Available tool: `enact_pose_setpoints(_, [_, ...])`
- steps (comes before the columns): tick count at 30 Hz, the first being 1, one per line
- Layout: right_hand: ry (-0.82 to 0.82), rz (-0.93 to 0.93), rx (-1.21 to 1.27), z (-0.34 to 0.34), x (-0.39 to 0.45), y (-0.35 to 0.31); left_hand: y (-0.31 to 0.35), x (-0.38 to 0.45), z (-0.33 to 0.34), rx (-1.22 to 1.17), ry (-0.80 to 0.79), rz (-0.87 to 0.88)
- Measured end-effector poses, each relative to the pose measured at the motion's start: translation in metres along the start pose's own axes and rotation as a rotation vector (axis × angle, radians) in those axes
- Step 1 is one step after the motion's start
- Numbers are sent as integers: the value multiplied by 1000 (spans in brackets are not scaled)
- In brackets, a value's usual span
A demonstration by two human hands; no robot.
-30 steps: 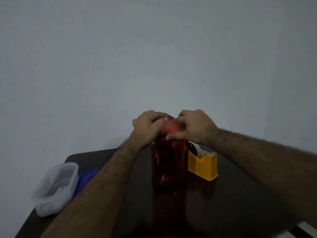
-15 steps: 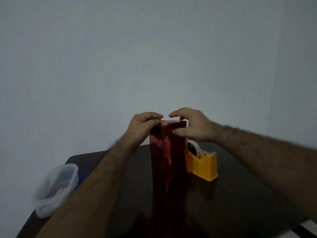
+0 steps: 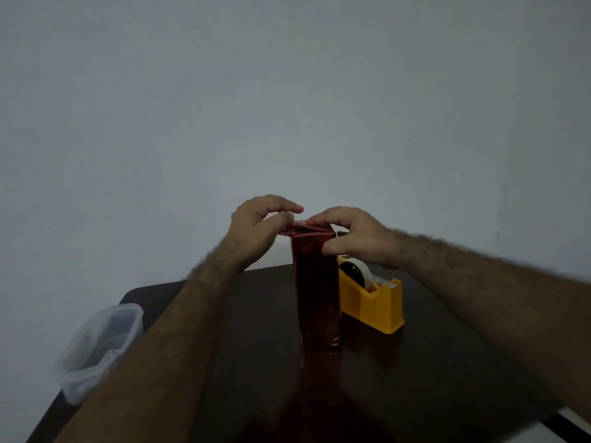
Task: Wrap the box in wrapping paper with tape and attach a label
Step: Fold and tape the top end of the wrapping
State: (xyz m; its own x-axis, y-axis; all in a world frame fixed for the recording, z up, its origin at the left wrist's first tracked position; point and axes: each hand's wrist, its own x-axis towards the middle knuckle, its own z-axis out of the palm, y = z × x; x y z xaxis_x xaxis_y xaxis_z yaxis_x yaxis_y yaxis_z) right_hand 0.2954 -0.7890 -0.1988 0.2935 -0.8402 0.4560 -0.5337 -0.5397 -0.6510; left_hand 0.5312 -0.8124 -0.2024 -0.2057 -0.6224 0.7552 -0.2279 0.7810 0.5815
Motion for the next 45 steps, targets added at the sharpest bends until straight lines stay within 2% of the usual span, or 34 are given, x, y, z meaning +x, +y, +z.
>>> enact_pose_setpoints(3, [-31,-12,50,-1,4,7,0,0,4,200,-73,168])
enact_pose_setpoints(5, [-48,-25,64,-2,6,8,-3,-1,6,256,-91,212])
enact_pose_setpoints(12, [-1,7,54,2,4,20,-7,-6,11,273,-62,366])
enact_pose_setpoints(18, [23,18,88,-4,0,25,-16,-13,16,71,-67,222])
enact_pose_setpoints(24, [60,19,152,-4,-7,27,-13,-12,16,45,-65,189])
enact_pose_setpoints(27, [298,210,274,-9,-11,33,-12,-13,18,42,-58,181])
enact_pose_setpoints(29, [451,409,132,-18,-13,49,-13,-13,19,22,-66,166])
enact_pose_setpoints(30, [467,526,31,-23,-14,61,-14,-13,19,1,-71,161])
enact_pose_setpoints(32, [412,727,-115,-32,-19,81,-17,-12,19,-31,-76,143])
enact_pose_setpoints(34, [324,840,-184,-38,-24,94,-18,-12,20,-19,-62,146])
enact_pose_setpoints(39, [188,959,-55,-43,-24,90,-22,-11,20,-16,-51,181])
enact_pose_setpoints(45, [-7,1066,-136,-45,-19,78,-22,-12,20,-13,-50,227])
